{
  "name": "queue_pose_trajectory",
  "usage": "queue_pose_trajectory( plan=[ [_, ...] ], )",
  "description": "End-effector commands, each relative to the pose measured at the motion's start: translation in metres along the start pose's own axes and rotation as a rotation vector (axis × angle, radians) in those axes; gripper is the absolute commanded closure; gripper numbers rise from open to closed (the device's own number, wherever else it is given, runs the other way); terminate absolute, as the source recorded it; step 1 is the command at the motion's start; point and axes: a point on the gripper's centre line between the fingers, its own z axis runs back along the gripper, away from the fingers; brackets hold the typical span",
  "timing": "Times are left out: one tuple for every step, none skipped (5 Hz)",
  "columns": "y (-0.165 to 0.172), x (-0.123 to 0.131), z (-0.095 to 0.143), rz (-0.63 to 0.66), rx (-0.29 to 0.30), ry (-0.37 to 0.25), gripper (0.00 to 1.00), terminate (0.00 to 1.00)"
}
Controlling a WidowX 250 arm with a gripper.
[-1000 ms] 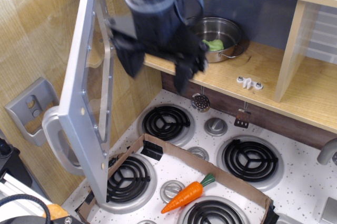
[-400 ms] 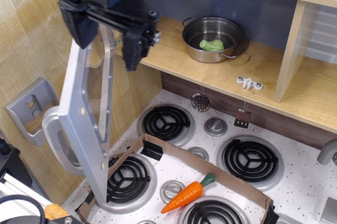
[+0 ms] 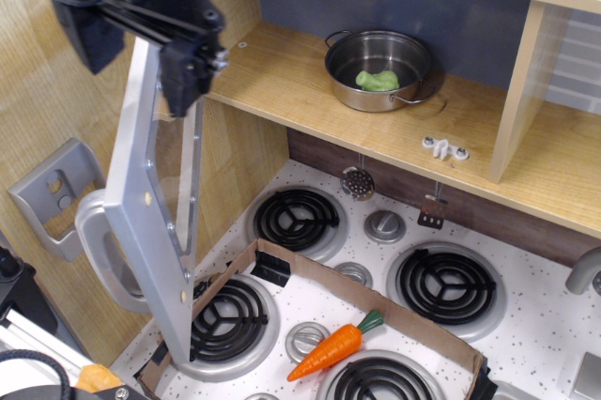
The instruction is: Close microwave
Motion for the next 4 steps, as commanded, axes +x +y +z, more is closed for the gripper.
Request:
queue_pose_trajectory(
  plan=[
    [0.017,-0.006,0.017,0.013,0.060,-0.051,0.00,0.00],
    [0.022,-0.011,0.013,0.019,0.103,-0.024,0.00,0.00],
    [0.029,-0.019,-0.005,0.027,0.133,0.002,0.00,0.00],
    [0.036,-0.027,-0.021,0.034,0.145,0.032,0.00,0.00]
  ],
)
